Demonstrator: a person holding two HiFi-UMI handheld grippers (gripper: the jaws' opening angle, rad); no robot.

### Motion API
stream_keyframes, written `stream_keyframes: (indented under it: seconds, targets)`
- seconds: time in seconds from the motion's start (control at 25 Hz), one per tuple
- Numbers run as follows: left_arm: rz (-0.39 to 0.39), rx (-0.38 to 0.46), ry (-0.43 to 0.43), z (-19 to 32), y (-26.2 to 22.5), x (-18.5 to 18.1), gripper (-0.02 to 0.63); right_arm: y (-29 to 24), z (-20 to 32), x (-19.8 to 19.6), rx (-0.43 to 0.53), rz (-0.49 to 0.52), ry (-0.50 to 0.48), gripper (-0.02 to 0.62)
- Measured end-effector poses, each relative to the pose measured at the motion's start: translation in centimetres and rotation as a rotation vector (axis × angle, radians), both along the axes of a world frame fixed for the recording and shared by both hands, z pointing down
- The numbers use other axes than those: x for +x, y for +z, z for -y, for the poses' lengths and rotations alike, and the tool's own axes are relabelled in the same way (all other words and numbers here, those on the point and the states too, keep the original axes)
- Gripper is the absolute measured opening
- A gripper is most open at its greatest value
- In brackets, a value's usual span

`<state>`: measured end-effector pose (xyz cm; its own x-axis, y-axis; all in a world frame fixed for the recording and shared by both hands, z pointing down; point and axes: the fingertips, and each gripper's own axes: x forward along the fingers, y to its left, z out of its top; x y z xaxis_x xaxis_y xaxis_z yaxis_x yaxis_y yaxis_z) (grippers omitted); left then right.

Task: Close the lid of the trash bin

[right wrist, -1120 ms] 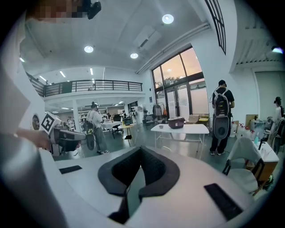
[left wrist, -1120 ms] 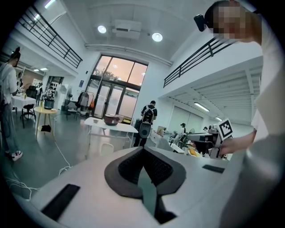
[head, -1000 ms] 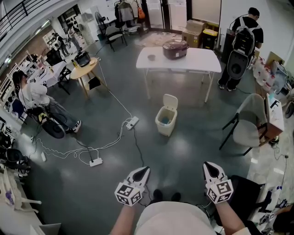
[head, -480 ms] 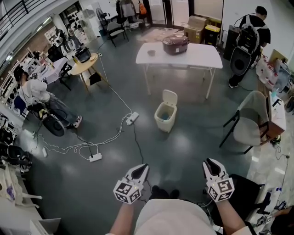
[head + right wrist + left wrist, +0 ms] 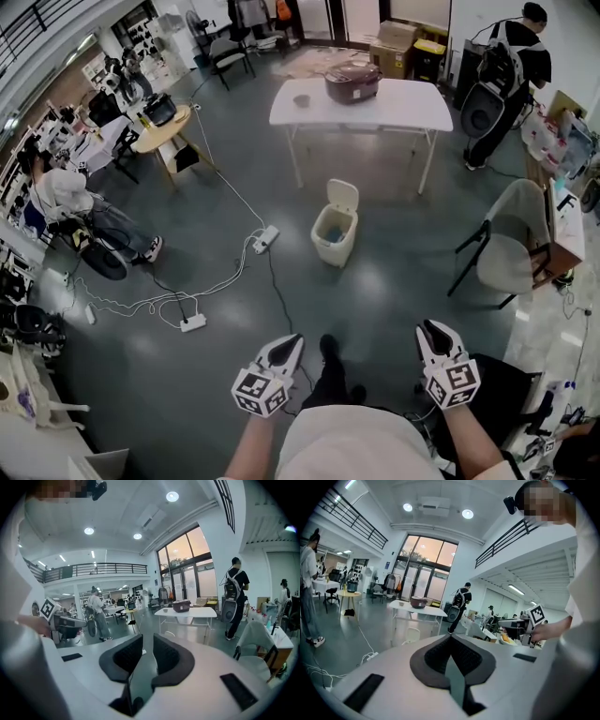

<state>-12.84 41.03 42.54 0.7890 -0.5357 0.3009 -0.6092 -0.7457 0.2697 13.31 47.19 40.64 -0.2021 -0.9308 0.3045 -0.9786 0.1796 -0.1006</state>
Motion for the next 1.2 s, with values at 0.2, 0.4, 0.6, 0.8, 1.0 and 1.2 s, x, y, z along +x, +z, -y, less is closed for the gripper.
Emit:
stream_keyframes:
  seconds: [0.2, 0.4, 0.6, 0.8, 1.0, 1.2]
  targets:
    - [0.000, -0.013, 0.013, 4.7, 0.8, 0.8, 0.012, 0.7, 4.4, 0.8, -0.016, -0.008, 0.013, 0.084]
    - [0.016, -0.022, 0.042, 10.8, 1.4, 0.6, 0.012, 1.1, 10.6, 0.2, -0.040, -0.015, 0.025, 0.084]
    - [0.053, -0.018, 0.096, 17.0, 2.2, 0.5, 0.012, 1.7, 16.9, -0.4, -0.065, -0.016, 0.039, 0.084]
    - [0.062, -0.017, 0.127, 22.6, 2.7, 1.0, 0.012, 1.8, 22.6, -1.0, -0.074, -0.036, 0.038, 0.084]
    - [0.043, -0.023, 0.127, 26.8, 2.5, 1.0, 0.012, 1.3, 26.4, -1.3, -0.068, -0.043, 0.047, 0.084]
    - [0.022, -0.042, 0.104, 29.6, 2.6, 1.1, 0.012, 1.7, 29.1, -0.9, -0.086, -0.045, 0.041, 0.084]
